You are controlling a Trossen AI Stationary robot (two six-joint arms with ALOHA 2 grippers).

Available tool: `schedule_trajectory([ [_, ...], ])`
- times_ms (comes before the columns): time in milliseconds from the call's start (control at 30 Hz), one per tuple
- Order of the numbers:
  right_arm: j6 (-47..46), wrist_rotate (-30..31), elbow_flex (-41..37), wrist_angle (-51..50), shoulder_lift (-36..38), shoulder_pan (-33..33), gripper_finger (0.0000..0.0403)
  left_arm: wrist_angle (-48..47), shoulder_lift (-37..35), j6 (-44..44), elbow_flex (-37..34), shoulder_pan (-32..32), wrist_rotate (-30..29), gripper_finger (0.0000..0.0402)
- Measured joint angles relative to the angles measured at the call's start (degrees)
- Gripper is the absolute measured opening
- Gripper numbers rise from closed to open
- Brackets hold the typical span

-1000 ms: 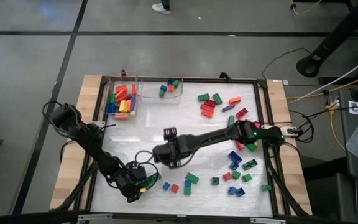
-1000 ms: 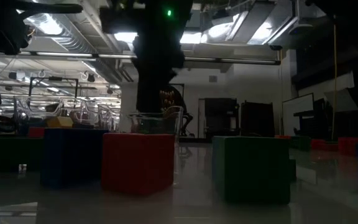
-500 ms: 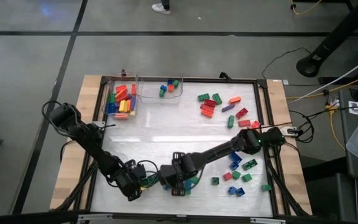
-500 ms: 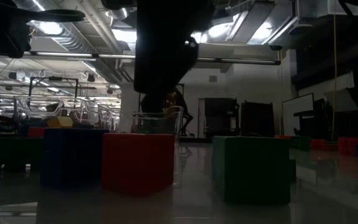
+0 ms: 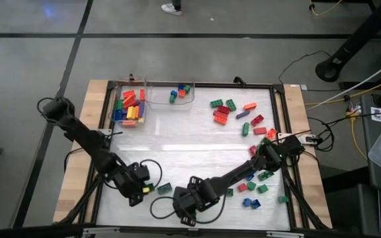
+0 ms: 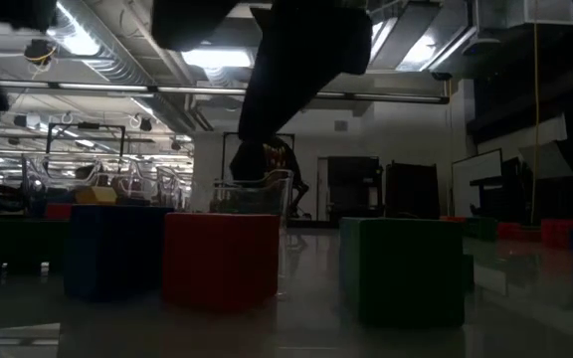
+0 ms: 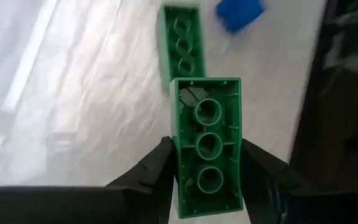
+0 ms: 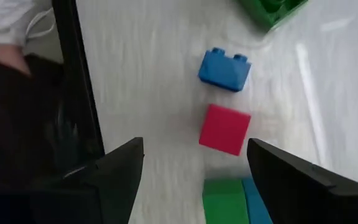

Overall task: Sort blocks by size
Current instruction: Put the large green game piece into the left transparent bin

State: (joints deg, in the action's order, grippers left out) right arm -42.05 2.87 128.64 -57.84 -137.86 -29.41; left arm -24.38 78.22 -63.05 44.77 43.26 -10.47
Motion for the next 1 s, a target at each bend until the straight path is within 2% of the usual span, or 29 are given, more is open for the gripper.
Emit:
schedule_trajectory([
  [133,-1.3,5.1,0.0,-0.2,0.0,-0.8,0.0285,-4.3,-5.3,0.4,0.0,-1.5,-0.1,0.0131],
  [233,-1.3,5.8,0.0,0.2,0.0,-1.0,0.0285,-8.0,-9.6,1.6,0.1,-3.2,-0.9,0.0131],
  [467,-1.3,6.0,0.0,0.3,0.0,-1.0,0.0285,-18.1,-19.7,7.3,0.1,-9.6,-8.5,0.013],
  [600,-1.3,6.0,0.0,0.3,0.0,-1.0,0.0285,-24.9,-25.2,12.2,0.1,-14.7,-18.5,0.013],
  [867,-1.5,6.0,0.0,0.3,0.0,-1.0,0.0285,-39.7,-31.9,12.6,0.2,-28.2,-46.7,0.0139],
  [1000,-1.5,6.4,0.0,0.4,0.0,-1.0,0.0285,-40.7,-32.2,14.1,-0.3,-36.4,-50.7,0.0146],
])
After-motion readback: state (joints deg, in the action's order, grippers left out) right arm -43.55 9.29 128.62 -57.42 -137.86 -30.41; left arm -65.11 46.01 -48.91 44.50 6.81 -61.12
